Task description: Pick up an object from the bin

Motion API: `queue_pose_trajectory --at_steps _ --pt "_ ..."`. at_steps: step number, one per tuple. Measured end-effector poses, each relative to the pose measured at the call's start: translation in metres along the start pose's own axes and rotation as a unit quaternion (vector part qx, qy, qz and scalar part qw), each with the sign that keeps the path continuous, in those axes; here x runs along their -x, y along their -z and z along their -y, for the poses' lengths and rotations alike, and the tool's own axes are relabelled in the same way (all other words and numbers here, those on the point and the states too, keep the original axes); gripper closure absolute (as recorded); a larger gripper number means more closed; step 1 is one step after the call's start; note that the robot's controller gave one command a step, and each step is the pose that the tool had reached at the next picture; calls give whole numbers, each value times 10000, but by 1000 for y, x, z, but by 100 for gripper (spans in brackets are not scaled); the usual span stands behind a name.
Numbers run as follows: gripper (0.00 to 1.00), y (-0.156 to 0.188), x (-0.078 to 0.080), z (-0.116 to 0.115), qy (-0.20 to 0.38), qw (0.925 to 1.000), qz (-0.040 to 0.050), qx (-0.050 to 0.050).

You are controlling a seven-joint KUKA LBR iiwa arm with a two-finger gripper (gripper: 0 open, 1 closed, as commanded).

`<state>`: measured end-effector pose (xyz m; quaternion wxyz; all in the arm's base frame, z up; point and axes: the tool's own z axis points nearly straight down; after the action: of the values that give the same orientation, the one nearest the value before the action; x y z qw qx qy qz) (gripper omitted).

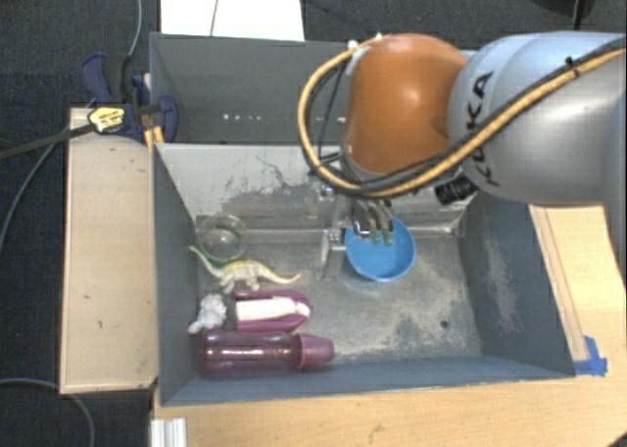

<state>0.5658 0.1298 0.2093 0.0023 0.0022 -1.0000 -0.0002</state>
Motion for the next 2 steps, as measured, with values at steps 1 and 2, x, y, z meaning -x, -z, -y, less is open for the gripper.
queue_pose_trajectory --at_steps 1,2 --pt "0 5 1 1 -14 10000 35 6" --pt "0 -11 3 17 -213 9997 64 24"
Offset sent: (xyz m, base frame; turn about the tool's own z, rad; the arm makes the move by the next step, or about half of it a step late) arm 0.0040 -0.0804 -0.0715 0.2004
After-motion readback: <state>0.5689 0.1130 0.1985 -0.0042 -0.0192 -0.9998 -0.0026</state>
